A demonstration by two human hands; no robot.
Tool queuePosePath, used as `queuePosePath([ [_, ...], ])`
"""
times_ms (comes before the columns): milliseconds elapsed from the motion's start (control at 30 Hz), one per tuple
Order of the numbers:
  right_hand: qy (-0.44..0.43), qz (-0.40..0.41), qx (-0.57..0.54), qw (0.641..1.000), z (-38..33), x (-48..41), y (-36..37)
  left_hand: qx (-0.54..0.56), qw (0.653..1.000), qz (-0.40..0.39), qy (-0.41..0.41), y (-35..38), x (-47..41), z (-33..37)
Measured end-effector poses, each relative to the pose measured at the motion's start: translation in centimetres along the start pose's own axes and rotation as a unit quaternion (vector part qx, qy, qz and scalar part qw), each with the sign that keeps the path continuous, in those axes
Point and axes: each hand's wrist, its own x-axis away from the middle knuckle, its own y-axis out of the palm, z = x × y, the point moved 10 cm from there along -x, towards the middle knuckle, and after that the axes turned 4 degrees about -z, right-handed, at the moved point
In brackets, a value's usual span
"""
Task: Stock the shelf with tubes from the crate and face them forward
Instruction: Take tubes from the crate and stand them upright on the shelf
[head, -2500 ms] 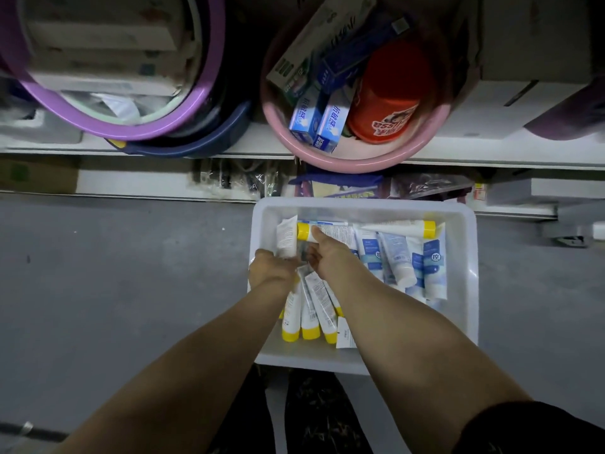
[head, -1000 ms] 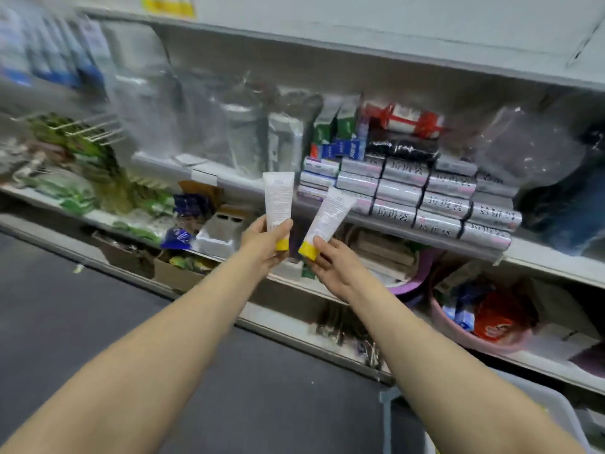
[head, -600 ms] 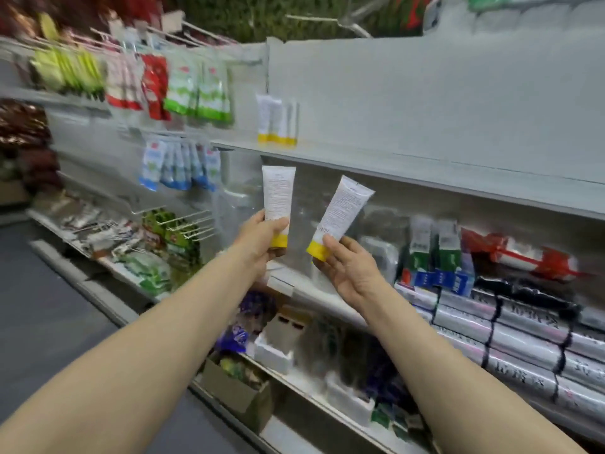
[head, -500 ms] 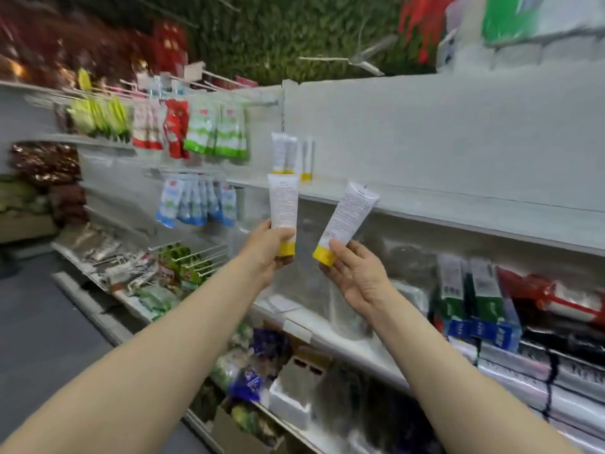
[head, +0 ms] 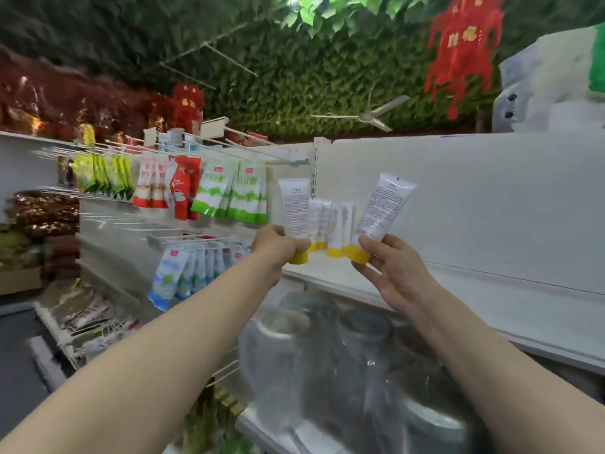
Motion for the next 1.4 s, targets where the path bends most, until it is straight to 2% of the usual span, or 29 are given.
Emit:
queuePosePath([
  [233,-0.044,0.116,0.082,0.989,1.0,-6.4,-1.5,-0.067,0.994,-0.068,0.05,0.9,-11.8,-2.2],
  [467,-0.039,0.231,0.162,0.959,1.8,-11.5,-3.5,-0.13,0.977,-0.156,0.066,2.2,-19.0,-5.0],
  [633,-0.024,0.283,0.273,0.919,1.7,-14.1,-4.7,-0.126,0.968,-0.197,0.09,3.2,-21.0,-5.9],
  [800,0.003,0.328,0.383,0.864,1.1,-16.4,-5.7,-0.114,0.967,-0.208,0.088,3.5,-21.4,-6.7],
  [1000,0.042,0.353,0.414,0.838,1.5,-18.2,-7.2,-0.117,0.97,-0.197,0.082,3.1,-21.1,-6.5],
  [1400,0.086,0.341,0.48,0.804,3.9,-20.6,-9.3,-0.097,0.971,-0.208,0.061,3.5,-21.7,-7.1],
])
